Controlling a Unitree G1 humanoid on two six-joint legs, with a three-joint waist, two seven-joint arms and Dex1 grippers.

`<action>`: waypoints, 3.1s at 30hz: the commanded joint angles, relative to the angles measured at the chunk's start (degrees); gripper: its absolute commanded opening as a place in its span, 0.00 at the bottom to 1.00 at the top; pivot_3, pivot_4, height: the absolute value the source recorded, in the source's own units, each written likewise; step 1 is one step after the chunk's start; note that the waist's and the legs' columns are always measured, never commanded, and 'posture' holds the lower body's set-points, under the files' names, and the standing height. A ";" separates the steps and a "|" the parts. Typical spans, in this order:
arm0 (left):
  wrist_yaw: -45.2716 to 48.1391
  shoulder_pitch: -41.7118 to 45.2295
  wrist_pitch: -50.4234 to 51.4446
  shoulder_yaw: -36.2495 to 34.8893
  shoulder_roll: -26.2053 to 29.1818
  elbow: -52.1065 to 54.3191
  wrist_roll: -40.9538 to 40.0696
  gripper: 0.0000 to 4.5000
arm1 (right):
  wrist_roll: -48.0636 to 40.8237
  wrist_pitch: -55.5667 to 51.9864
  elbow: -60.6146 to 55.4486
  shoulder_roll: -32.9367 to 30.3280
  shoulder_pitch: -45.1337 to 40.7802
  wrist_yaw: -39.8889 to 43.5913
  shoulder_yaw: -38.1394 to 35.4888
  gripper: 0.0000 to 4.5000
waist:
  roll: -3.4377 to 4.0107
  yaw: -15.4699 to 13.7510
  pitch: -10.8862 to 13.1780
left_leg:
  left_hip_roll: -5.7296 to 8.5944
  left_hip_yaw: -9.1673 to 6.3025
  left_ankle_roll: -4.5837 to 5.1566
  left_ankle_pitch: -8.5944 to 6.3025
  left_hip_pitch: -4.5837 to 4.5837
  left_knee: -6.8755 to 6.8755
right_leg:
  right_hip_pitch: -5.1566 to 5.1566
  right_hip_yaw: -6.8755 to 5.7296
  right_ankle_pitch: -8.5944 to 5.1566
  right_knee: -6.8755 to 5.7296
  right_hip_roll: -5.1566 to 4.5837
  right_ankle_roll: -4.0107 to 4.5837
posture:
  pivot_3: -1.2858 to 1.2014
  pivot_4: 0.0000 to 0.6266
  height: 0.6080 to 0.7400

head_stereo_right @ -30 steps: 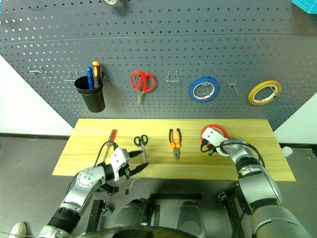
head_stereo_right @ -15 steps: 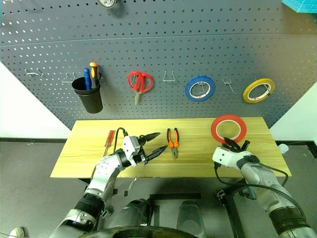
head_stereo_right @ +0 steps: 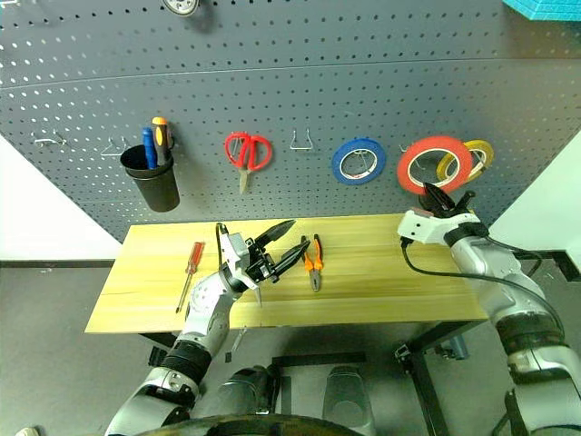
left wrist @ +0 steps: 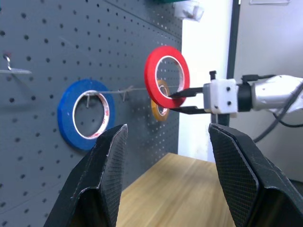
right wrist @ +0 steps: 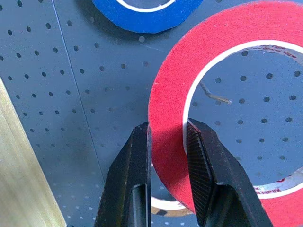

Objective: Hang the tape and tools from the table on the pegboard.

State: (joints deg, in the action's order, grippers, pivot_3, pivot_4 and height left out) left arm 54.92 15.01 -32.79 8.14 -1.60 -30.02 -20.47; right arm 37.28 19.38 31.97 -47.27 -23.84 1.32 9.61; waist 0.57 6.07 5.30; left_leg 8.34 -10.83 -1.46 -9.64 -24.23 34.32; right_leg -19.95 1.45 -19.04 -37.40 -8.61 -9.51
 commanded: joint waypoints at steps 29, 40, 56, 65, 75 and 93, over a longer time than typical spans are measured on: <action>-22.77 -3.91 26.55 -0.40 15.69 3.19 19.36 0.64 | -23.95 -23.52 -13.26 25.31 6.74 31.39 5.31 0.85 | -0.24 0.54 0.18 | -0.03 -0.45 -0.10 -0.08 0.81 -0.07 | 0.49 0.02 -0.01 -0.02 0.08 0.04 | 0.47 0.14 1.00; -18.97 -8.91 27.06 -3.31 23.61 6.11 17.96 0.64 | -28.59 -55.44 -3.83 42.97 -4.53 23.81 1.36 1.00 | -0.17 -1.68 0.88 | -0.02 -0.52 -0.19 -0.14 0.71 -0.58 | 0.08 0.06 -0.09 -0.04 0.05 0.20 | 0.49 0.23 1.00; -11.06 -19.15 29.12 -4.18 26.17 18.11 11.32 0.64 | -30.47 -55.49 4.19 47.83 -11.88 13.75 -1.58 1.00 | -0.06 -2.11 2.81 | -0.08 -0.47 -0.16 0.02 0.59 -1.31 | -0.59 0.26 -0.24 -0.16 0.07 0.53 | 0.51 0.30 1.00; -10.92 -18.88 29.65 -3.70 25.44 18.61 10.96 0.64 | -31.15 -61.58 -10.83 44.91 -6.77 15.13 -1.25 1.00 | -0.06 -2.33 3.07 | -0.07 -0.46 -0.16 0.02 0.40 -1.30 | -0.73 0.26 -0.24 -0.15 0.05 0.51 | 0.50 0.28 1.00; -10.02 -16.60 29.89 -3.33 24.73 17.48 10.56 0.64 | -36.58 -72.76 -8.85 49.96 -8.52 9.41 -8.88 1.00 | -0.07 -2.10 3.07 | -0.08 -0.46 -0.19 0.05 -0.03 -1.30 | -1.19 0.26 -0.23 -0.19 0.08 0.52 | 0.50 0.27 1.00; -9.84 -18.18 30.44 -3.70 24.40 19.44 9.84 0.64 | -35.72 -61.75 4.97 49.53 -16.06 6.61 -6.91 1.00 | -0.07 -2.13 3.07 | -0.08 -0.47 -0.40 0.20 -0.04 -1.29 | -1.35 0.25 -0.23 -0.53 0.07 0.52 | 0.51 0.25 1.00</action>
State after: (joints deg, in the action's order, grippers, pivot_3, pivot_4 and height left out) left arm 45.00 -2.71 -2.43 5.33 22.55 -12.66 -9.77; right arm 1.32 -43.03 41.14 2.39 -39.87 7.06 1.62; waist 0.50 3.94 8.37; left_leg 8.26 -11.30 -1.87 -9.44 -24.27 33.03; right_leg -21.31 1.71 -19.28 -37.93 -8.53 -8.98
